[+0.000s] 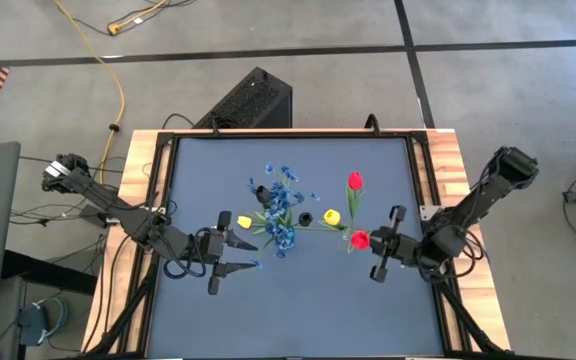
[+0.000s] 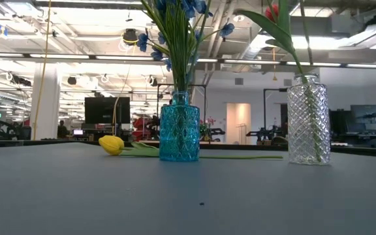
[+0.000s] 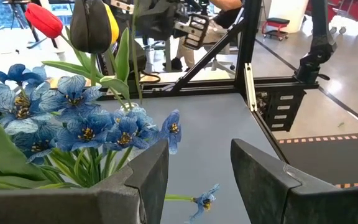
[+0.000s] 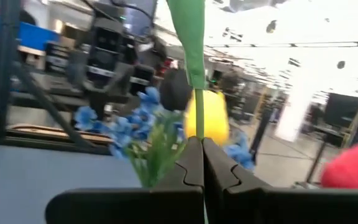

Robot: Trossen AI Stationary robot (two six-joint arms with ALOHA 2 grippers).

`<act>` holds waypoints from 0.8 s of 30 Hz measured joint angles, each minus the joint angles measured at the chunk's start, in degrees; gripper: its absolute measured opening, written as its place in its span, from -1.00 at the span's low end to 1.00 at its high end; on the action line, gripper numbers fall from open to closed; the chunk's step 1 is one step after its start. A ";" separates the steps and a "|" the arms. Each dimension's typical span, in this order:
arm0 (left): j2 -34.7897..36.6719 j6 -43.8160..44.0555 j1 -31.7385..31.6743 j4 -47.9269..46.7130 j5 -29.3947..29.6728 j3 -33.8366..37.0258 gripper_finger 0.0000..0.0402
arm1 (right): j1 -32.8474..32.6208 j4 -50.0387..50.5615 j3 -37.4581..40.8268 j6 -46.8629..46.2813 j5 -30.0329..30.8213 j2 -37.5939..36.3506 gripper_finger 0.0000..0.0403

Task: Sort flowers into vase by color
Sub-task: Put the red flower into the transparent vase

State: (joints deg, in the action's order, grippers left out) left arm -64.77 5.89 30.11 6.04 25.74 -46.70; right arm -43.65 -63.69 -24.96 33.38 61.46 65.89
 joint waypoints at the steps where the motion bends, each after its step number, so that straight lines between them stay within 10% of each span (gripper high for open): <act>1: 0.00 0.00 0.00 -0.04 0.03 0.00 -0.18 | 0.10 -1.03 0.39 0.56 0.91 0.00 -0.93; 24: 0.00 -0.02 0.00 -0.76 0.13 0.00 -0.18 | 3.95 0.09 2.83 -2.37 4.15 0.01 -0.93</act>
State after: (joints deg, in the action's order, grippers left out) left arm -64.77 5.87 30.11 5.28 25.87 -46.70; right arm -39.70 -63.60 -22.13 31.01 65.61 65.90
